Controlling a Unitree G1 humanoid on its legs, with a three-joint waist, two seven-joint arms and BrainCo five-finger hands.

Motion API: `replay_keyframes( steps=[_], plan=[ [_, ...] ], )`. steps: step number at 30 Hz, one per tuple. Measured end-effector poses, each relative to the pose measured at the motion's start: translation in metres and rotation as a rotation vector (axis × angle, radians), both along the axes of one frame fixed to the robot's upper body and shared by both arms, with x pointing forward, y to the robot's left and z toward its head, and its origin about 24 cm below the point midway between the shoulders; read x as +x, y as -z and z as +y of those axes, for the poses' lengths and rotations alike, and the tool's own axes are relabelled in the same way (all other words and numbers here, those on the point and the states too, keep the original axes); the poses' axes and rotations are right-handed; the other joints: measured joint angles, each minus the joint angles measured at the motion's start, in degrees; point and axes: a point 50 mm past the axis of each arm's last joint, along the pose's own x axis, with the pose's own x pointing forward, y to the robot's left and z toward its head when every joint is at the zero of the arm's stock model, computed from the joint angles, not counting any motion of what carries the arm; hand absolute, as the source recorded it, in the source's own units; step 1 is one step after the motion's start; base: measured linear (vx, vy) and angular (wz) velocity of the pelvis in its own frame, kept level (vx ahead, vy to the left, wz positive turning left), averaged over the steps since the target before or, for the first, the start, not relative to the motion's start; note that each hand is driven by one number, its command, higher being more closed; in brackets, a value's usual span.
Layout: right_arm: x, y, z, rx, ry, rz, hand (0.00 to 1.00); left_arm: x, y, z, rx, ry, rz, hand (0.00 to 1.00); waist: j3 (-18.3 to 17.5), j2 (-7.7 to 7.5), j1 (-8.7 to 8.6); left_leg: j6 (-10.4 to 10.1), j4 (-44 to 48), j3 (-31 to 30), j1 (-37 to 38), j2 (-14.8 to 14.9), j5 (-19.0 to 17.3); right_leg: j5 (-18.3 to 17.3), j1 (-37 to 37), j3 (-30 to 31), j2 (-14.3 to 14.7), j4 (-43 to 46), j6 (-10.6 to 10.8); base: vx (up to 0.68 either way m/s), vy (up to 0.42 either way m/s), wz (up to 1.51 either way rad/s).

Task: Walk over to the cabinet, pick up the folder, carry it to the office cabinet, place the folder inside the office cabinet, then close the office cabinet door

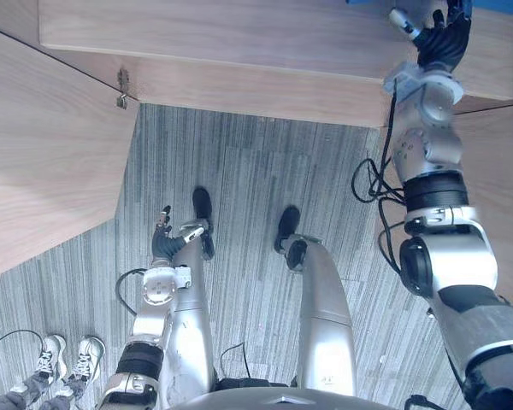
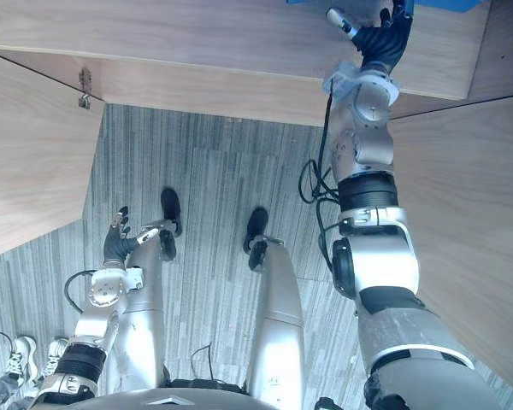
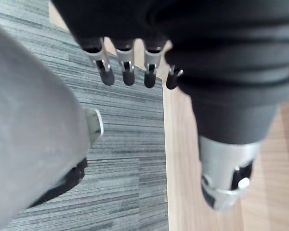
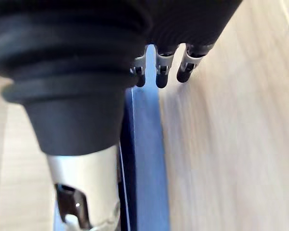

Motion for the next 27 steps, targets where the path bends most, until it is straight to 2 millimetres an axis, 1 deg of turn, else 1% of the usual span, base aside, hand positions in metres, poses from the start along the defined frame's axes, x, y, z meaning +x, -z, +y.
replay_keyframes(
  steps=[2,3,5,6,7,9,10,11,14,15,18,19,20,22,23,27],
  plan=[
    [0.0,0.001,-0.002,-0.097,0.022,0.03,0.0,0.011,-0.005,0.004,0.009,-0.006,-0.004,0.0,0.0,0.0,-0.45,0.3,-0.4,0.5,0.1,0.0,0.2,0.7,0.1,0.3,0.0,-0.9,0.3,-0.01,0.019,-0.09],
    [0.001,0.004,0.001,-0.167,0.035,0.058,0.0,0.018,-0.011,0.008,0.005,-0.019,-0.018,0.0,0.0,0.0,-1.06,0.4,-0.7,0.6,0.2,0.0,0.3,1.1,0.3,0.4,0.1,-1.5,0.4,0.0,0.015,-0.06],
    [0.003,0.008,0.004,-0.24,0.041,0.093,0.0,0.029,-0.019,0.012,0.013,-0.024,-0.031,0.0,0.0,0.0,-1.59,0.5,-0.9,0.6,0.6,0.1,0.3,1.4,0.7,0.4,0.1,-2.1,0.5,0.0,0.01,-0.05],
    [0.004,0.009,0.006,-0.285,0.043,0.11,0.0,0.041,-0.03,0.016,0.02,-0.031,-0.056,0.0,0.0,0.0,-2.03,0.5,-1.0,0.7,0.7,0.1,0.3,1.7,1.0,0.4,0.2,-2.6,0.7,0.0,0.008,-0.04],
    [0.005,0.01,0.008,-0.334,0.057,0.125,0.0,0.047,-0.037,0.018,0.027,-0.032,-0.071,0.0,0.0,0.0,-2.19,0.6,-1.0,0.8,0.8,0.1,0.3,1.9,1.2,0.4,0.2,-2.8,0.7,0.0,0.008,-0.05],
    [0.006,0.012,0.013,-0.417,0.071,0.148,0.0,0.055,-0.047,0.02,0.039,-0.032,-0.09,0.0,0.0,0.0,-2.48,0.6,-1.1,1.0,0.9,0.2,0.4,2.1,1.3,0.5,0.2,-3.2,0.8,0.0,0.003,-0.04],
    [0.007,0.014,0.016,-0.491,0.095,0.168,0.0,0.061,-0.056,0.022,0.05,-0.03,-0.11,0.0,0.0,0.0,-2.59,0.8,-1.4,1.3,1.2,0.2,0.5,2.3,1.5,0.7,0.2,-3.4,0.8,-0.01,0.0,-0.06],
    [0.008,0.014,0.019,-0.557,0.109,0.178,0.0,0.065,-0.062,0.023,0.055,-0.027,-0.126,0.0,0.0,-0.01,-2.61,0.9,-1.7,1.8,1.5,0.2,0.5,2.6,1.6,1.0,0.3,-3.8,0.9,-0.01,-0.001,-0.08],
    [0.008,0.016,0.022,-0.652,0.132,0.189,0.0,0.07,-0.073,0.026,0.059,-0.022,-0.157,0.0,0.0,-0.01,-2.73,1.0,-1.8,2.3,1.7,0.4,0.5,3.0,1.5,1.5,0.4,-4.3,1.0,0.0,-0.003,-0.09],
    [0.007,0.017,0.022,-0.665,0.139,0.19,0.0,0.07,-0.074,0.026,0.057,-0.019,-0.158,0.0,0.0,-0.01,-2.76,1.0,-1.8,2.3,1.7,0.4,0.5,3.0,1.5,1.5,0.5,-4.4,1.0,0.0,-0.002,-0.04],
    [-0.012,0.028,0.028,-0.699,0.118,0.104,0.0,0.065,-0.069,0.03,0.056,-0.024,-0.149,0.0,0.0,-0.01,-2.68,1.2,-1.8,2.4,1.6,0.4,0.3,3.0,1.6,1.6,0.5,-4.6,1.1,0.01,0.0,-0.01],
    [-0.021,0.034,0.031,-0.707,0.105,0.067,1.0,0.059,-0.063,0.032,0.057,-0.029,-0.136,0.0,0.0,-0.01,-2.66,1.3,-1.8,2.5,1.7,0.4,0.3,3.0,1.6,1.7,0.5,-4.6,1.1,0.05,-0.002,-0.02],
    [-0.03,0.041,0.033,-0.696,0.104,0.036,1.0,0.051,-0.056,0.034,0.056,-0.035,-0.125,0.0,0.0,-0.01,-2.6,1.3,-1.8,2.4,1.6,0.4,0.3,3.0,1.5,1.6,0.6,-4.7,1.1,0.03,-0.002,-0.01],
    [-0.041,0.045,0.033,-0.662,0.121,-0.01,1.0,0.04,-0.045,0.035,0.045,-0.049,-0.103,0.0,0.0,-0.01,-2.42,1.3,-1.8,2.3,1.6,0.4,0.3,3.0,1.5,1.5,0.6,-4.6,1.1,0.0,0.0,0.0],
    [-0.048,0.043,0.036,-0.631,0.15,-0.058,1.0,0.032,-0.034,0.034,0.043,-0.058,-0.071,0.0,0.0,-0.01,-2.41,1.2,-1.9,2.3,1.7,0.4,0.3,2.9,1.5,1.5,0.6,-4.5,1.0,0.0,0.0,0.0],
    [-0.064,0.034,0.05,-0.632,0.193,-0.182,1.0,0.024,-0.019,0.024,0.042,-0.05,-0.027,0.0,0.0,-0.01,-2.14,1.0,-2.0,2.2,1.8,0.4,0.2,2.6,1.4,1.5,0.5,-4.0,0.8,-0.01,-0.01,0.02]
  ],
)
